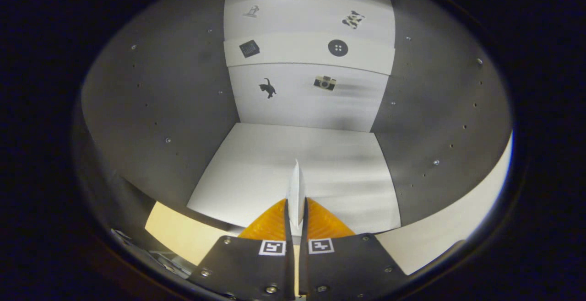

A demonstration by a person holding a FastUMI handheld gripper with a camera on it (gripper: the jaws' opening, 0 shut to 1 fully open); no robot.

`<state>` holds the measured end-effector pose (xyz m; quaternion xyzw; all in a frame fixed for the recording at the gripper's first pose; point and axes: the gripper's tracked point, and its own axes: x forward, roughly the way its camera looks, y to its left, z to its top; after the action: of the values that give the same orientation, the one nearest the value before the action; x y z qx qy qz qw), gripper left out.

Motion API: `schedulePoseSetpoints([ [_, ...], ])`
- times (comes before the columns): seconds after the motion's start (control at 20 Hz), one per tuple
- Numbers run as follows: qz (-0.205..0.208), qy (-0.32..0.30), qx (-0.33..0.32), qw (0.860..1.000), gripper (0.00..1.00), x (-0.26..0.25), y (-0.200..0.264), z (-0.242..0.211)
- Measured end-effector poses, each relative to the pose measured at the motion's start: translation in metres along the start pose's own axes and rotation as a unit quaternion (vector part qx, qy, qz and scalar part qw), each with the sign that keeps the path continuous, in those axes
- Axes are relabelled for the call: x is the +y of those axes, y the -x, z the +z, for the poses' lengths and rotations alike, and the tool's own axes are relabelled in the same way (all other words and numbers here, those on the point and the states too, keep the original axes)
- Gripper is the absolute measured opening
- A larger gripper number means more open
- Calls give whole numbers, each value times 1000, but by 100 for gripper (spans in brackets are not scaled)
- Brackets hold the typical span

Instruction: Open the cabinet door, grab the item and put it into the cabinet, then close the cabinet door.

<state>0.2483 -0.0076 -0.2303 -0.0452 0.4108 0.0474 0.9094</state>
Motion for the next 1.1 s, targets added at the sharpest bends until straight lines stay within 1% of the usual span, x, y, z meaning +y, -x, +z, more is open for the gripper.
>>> schedulePoseSetpoints([
  [0.2, 5, -6, 10, 1000, 4, 5, -11, 7],
  [0.3, 1, -8, 7, 1000, 9, 6, -12, 10],
  [0.35, 3, -10, 5, 1000, 14, 7, -12, 11],
  [0.4, 3, -12, 2, 1000, 15, 8, -14, 13],
  [0.45, 3, -15, 0, 1000, 19, 10, -14, 14],
  [0.7, -1, -19, -14, 1000, 19, 8, -10, 18],
  [0.8, -6, -15, -24, 1000, 21, 7, -4, 20],
  [0.9, 2, -15, -40, 999, 23, 10, 7, 24],
  [1.0, 9, -15, -64, 998, 25, 14, 19, 29],
  [1.1, 14, -12, -97, 995, 25, 18, 34, 35],
])
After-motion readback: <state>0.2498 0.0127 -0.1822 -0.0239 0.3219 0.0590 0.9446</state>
